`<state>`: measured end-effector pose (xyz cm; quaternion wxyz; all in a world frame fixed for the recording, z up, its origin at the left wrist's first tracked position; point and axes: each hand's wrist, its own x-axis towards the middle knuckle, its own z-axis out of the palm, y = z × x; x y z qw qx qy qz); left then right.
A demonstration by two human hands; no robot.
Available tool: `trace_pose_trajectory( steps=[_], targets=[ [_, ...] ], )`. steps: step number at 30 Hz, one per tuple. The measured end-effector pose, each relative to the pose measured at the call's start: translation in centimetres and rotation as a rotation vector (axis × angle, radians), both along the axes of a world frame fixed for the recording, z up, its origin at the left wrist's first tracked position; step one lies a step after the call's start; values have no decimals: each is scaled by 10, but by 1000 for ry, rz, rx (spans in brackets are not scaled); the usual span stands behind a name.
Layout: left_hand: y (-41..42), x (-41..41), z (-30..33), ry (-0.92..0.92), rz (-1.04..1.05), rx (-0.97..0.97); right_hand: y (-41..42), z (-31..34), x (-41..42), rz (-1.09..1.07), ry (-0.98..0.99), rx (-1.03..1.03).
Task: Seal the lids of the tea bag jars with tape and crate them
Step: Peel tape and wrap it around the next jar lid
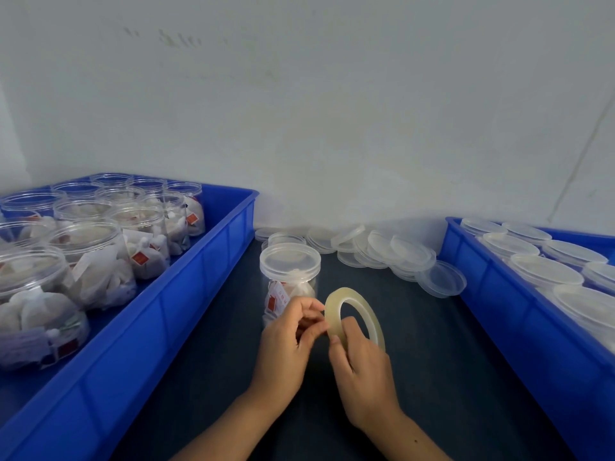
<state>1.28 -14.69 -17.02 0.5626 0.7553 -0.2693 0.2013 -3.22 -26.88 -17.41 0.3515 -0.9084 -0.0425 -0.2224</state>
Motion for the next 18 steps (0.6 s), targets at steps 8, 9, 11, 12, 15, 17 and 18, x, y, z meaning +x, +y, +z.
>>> trace_pose_trajectory(
  steps=[8, 9, 11, 12, 15, 17, 18],
  targets=[
    [4, 2, 1, -36, 3, 84, 0, 0, -1, 41, 5, -52],
    [4, 3, 0, -57, 14, 120, 0, 0, -1, 44, 5, -54],
    [4, 2, 0, -120, 51, 191, 1, 1, -2, 32, 4, -50],
    [3, 1, 1, -158, 69, 220, 1, 2, -2, 19, -2, -45],
    [-1, -1, 4, -245, 92, 273, -2, 8, 2, -21, 12, -45],
    [-2, 0, 4, -250, 86, 274, -7, 13, 4, -49, 55, -88],
    [-2, 1, 4, -231, 72, 256, -10, 15, 5, -61, 72, -112]
  ],
)
